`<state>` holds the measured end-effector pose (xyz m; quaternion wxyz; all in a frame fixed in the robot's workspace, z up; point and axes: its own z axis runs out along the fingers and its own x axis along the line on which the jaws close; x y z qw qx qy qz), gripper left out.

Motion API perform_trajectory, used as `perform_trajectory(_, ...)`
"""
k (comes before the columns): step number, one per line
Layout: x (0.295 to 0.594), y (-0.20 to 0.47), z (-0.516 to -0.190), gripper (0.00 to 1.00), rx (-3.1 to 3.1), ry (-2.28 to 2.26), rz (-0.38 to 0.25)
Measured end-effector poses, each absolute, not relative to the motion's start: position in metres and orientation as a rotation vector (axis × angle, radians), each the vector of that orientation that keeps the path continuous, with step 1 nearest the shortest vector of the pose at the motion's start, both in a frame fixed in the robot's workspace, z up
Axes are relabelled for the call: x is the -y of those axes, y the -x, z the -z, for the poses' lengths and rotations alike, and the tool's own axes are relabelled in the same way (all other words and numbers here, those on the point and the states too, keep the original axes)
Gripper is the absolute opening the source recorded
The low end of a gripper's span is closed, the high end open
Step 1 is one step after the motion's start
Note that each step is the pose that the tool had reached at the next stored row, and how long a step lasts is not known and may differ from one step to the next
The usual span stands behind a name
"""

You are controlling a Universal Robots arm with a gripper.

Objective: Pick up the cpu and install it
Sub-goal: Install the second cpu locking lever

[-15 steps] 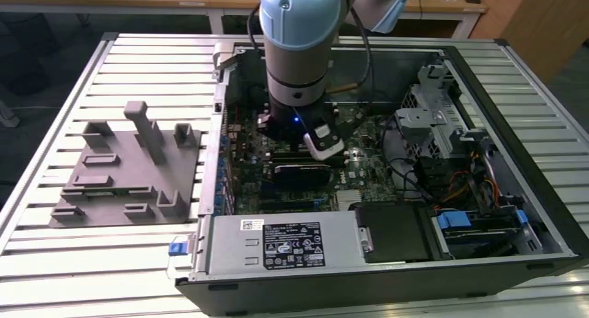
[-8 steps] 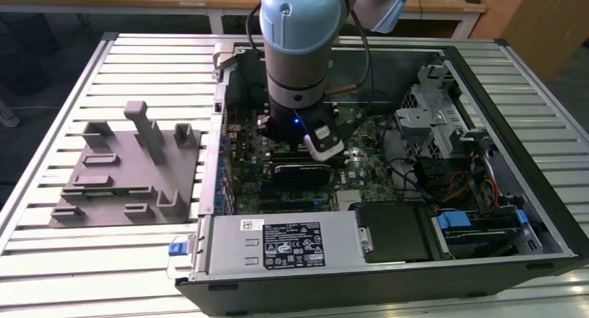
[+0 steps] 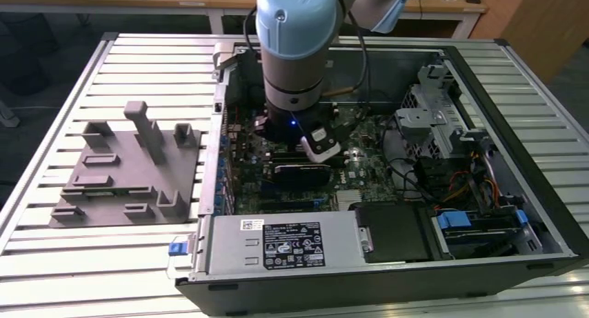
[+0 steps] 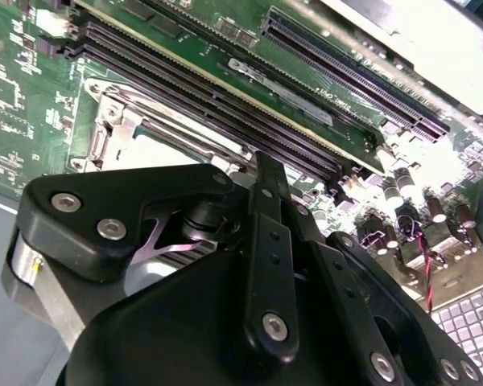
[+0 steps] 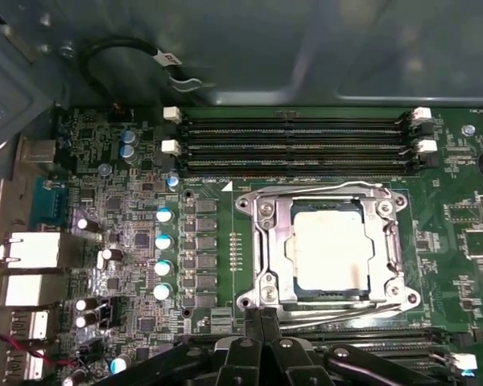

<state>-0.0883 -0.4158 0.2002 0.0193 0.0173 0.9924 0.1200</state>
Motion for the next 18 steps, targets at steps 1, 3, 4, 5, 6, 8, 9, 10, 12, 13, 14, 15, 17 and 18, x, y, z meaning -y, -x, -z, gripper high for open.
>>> perform_trajectory(1, 0.4158, 0.0884, -0.1994, 0.11, -3.08, -0.054, -0.373)
perform_trajectory(3, 0.4159, 0.0885, -0.1981, 0.11, -3.08, -0.054, -0.378)
perform_trajectory(4, 0.4159, 0.0886, -0.1976, 0.11, -3.079, -0.054, -0.383)
perform_trajectory(5, 0.4158, 0.0887, -0.197, 0.11, -3.079, -0.054, -0.387)
perform_trajectory(6, 0.4158, 0.0889, -0.1965, 0.11, -3.078, -0.054, -0.391)
perform_trajectory(8, 0.4158, 0.0895, -0.1957, 0.11, -3.077, -0.054, -0.397)
perform_trajectory(9, 0.4158, 0.0899, -0.1953, 0.11, -3.077, -0.054, -0.397)
perform_trajectory(10, 0.4158, 0.0902, -0.1949, 0.11, -3.077, -0.054, -0.397)
perform_trajectory(12, 0.4159, 0.0909, -0.1942, 0.11, -3.078, -0.054, -0.396)
perform_trajectory(13, 0.4159, 0.091, -0.194, 0.11, -3.078, -0.054, -0.396)
perform_trajectory(14, 0.4159, 0.091, -0.1938, 0.11, -3.078, -0.054, -0.396)
perform_trajectory(15, 0.4158, 0.0911, -0.1936, 0.11, -3.078, -0.054, -0.397)
perform_trajectory(17, 0.4154, 0.0912, -0.1932, 0.11, -3.077, -0.054, -0.398)
perform_trajectory(18, 0.4152, 0.0913, -0.193, 0.11, -3.077, -0.054, -0.399)
